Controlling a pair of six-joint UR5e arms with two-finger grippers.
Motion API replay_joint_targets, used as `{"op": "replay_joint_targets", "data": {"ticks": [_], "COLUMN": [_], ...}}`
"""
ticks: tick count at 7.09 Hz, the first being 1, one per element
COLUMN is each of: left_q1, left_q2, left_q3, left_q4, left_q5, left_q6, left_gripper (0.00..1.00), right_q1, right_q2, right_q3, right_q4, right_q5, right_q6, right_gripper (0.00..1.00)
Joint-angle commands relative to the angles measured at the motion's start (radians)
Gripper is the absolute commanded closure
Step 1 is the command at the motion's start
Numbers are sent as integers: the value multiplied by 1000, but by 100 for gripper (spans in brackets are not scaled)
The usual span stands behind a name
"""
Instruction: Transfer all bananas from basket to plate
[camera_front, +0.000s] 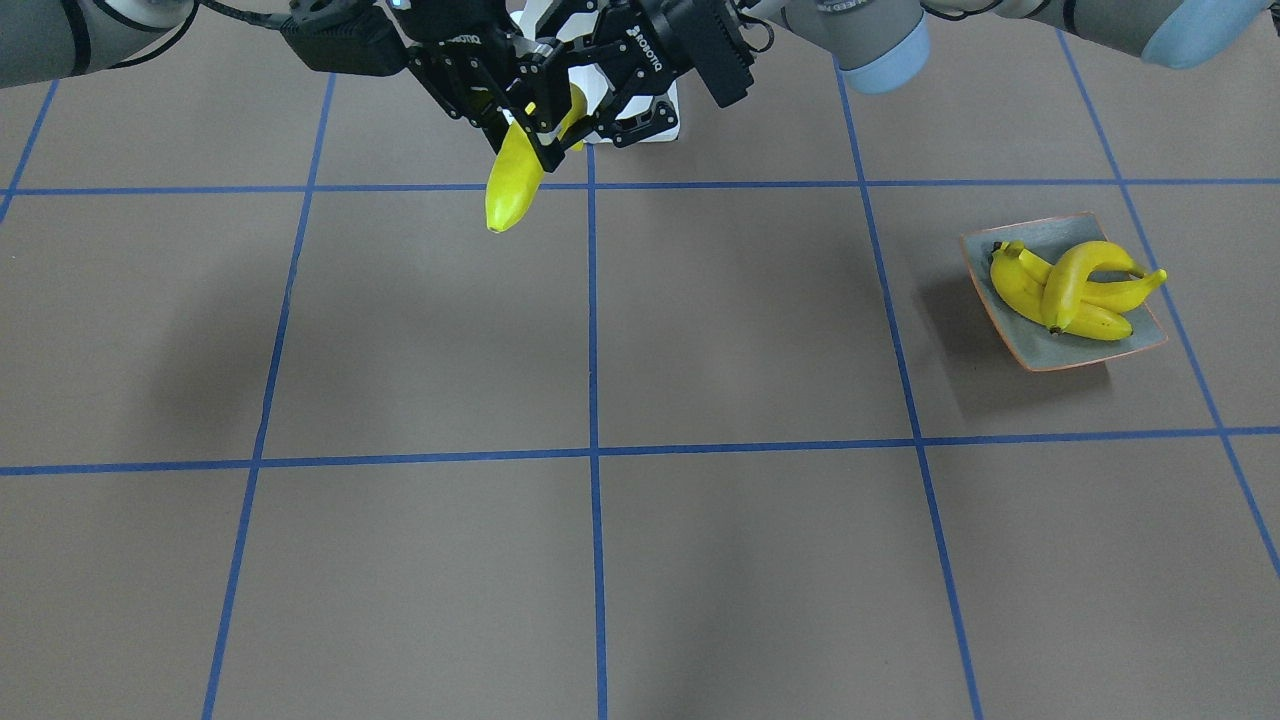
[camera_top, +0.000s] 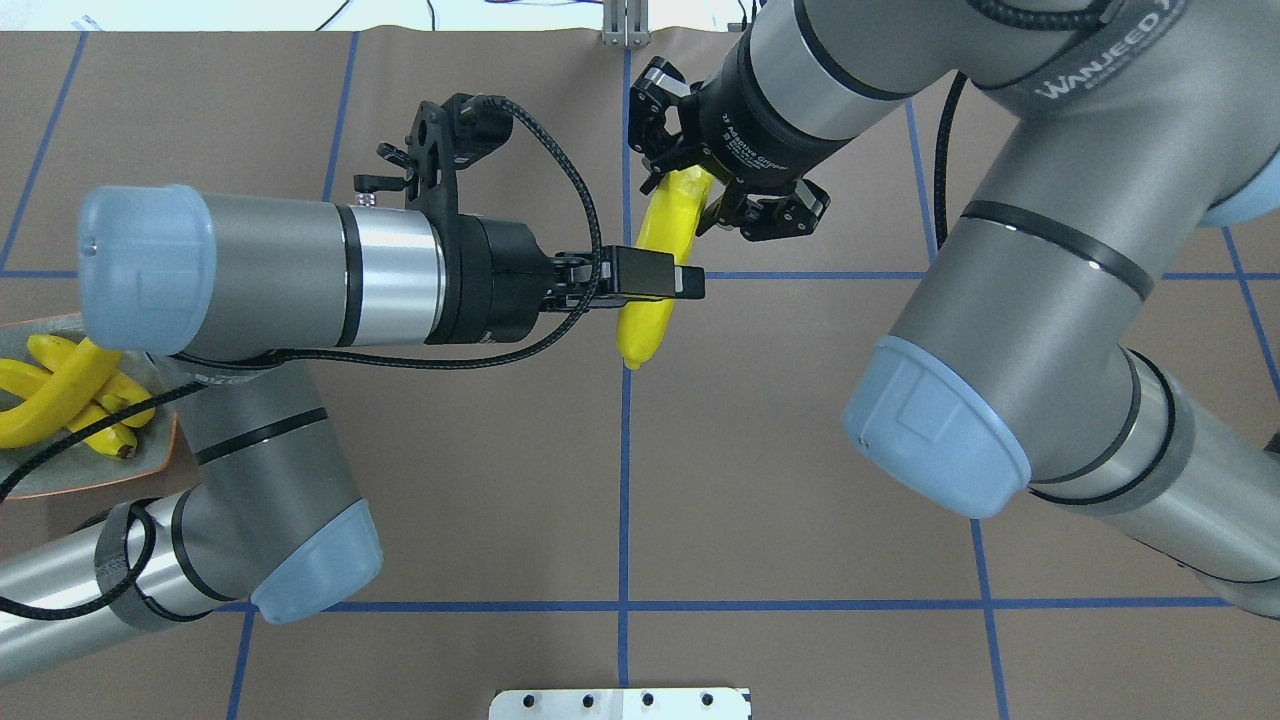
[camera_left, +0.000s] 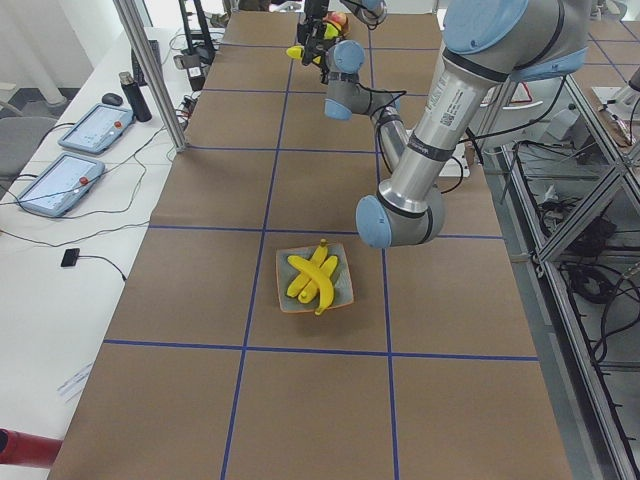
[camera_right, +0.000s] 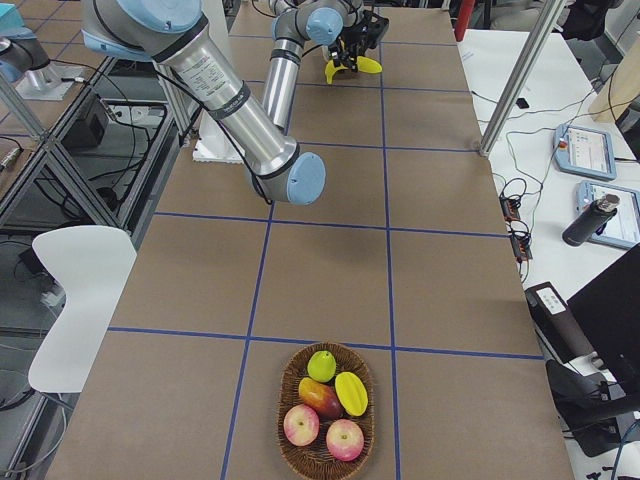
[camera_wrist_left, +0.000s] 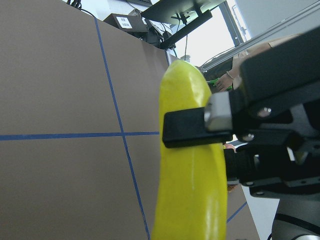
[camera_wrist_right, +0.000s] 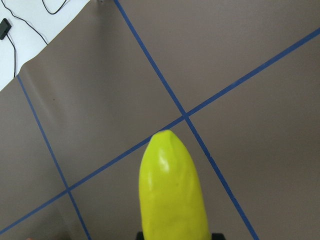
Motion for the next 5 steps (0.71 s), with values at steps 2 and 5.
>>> {"op": "replay_joint_targets", "data": {"ticks": [2,5], "left_q1": [0,0], "left_q2": [6,15], "left_q3": [-3,-2], "left_q4": [2,6], "left_q5": [0,-1], "left_q6": [-10,-30], "left_gripper": [100,100], "right_q1": [-1,8], "right_q2": [1,-4], "right_q3": [11,32], "right_q4": [14,14], "right_q5": [-45,-53], "right_q6": [-18,-64], "right_gripper": [1,0]}}
